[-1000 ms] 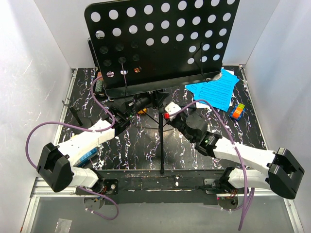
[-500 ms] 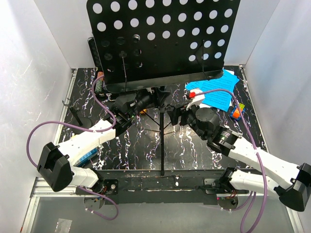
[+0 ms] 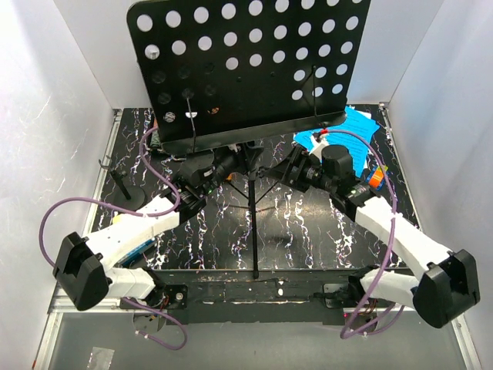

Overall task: Pack up the instrument practice props
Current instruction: Unscrew the knob on the music stand.

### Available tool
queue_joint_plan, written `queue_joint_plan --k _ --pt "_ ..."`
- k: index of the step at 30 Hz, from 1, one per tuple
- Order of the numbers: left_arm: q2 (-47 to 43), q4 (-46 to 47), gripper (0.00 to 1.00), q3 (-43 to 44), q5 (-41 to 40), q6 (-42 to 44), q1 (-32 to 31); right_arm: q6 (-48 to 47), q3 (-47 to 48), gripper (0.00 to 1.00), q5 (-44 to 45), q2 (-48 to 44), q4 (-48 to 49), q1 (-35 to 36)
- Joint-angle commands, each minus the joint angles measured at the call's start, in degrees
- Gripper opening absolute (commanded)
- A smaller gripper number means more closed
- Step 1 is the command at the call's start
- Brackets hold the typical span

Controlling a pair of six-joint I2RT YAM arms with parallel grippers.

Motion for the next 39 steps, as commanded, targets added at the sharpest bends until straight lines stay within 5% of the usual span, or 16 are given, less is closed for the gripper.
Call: queue_joint_plan --k 1,9,14,26,34,39 --pt "-6.2 -2.5 0.0 -3.2 -6.2 -2.2 0.9 10.2 1.4 0.76 -22.8 3.5 9.9 -7.5" --pt "-7.3 -2.4 0.0 -4.5 0.1 -0.9 0.9 26.8 0.9 0.72 -45.8 16.6 32.6 -11.5" --pt "-7.4 -2.4 0.0 -4.4 2.8 -0.4 0.9 26.8 4.4 0.71 -52.5 20.3 33.6 -11.6" --pt "-8.7 -5.1 0.0 -1.0 10.2 1.4 1.7 23.0 9.5 0.58 -58.0 26.7 27.2 -10.6" --pt "-7.6 -5.2 0.0 1.5 11.8 0.9 2.4 5.6 15.7 0.69 -54.6 27.2 2.7 -9.5" --pt "-7.5 -4.4 0.0 1.0 12.0 0.5 2.5 5.4 18.0 0.58 -54.1 30.0 0.3 -8.8"
